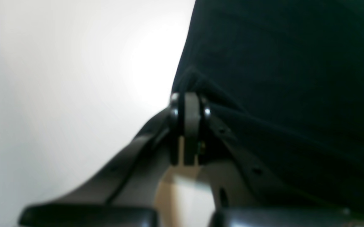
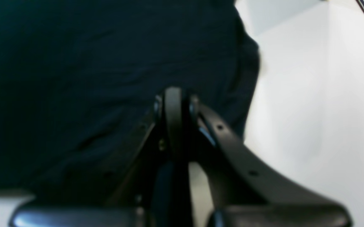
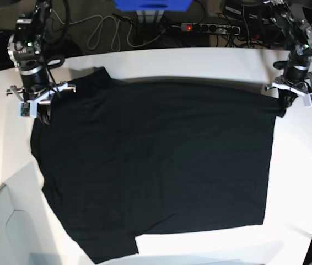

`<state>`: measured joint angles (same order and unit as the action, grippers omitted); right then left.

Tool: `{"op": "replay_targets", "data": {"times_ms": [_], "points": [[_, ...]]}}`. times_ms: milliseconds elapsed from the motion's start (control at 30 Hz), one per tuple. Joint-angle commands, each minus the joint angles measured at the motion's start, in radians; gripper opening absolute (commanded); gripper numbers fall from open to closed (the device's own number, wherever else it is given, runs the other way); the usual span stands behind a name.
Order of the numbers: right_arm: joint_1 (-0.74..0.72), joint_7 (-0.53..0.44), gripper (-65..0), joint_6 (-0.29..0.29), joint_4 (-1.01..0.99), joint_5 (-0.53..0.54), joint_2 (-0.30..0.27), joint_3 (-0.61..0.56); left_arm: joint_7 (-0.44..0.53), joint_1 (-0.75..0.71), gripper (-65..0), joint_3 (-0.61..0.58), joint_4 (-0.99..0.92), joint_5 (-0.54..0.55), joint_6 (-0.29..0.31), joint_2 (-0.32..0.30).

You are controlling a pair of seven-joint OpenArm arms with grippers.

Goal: Fold the T-shirt properly
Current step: 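Close both grippers on the shoulder edge of the shirt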

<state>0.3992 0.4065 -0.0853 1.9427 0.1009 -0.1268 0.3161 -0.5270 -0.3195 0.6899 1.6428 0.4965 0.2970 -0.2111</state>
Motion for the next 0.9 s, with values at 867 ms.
{"op": "replay_targets", "data": {"times_ms": [867], "points": [[-0.05,0.365,-58.3,-0.026,0.07,0.003,-0.05,0.015,0.023,0.079,-65.0,-0.002,0.007,0.011,-0.023,-0.006]]}}
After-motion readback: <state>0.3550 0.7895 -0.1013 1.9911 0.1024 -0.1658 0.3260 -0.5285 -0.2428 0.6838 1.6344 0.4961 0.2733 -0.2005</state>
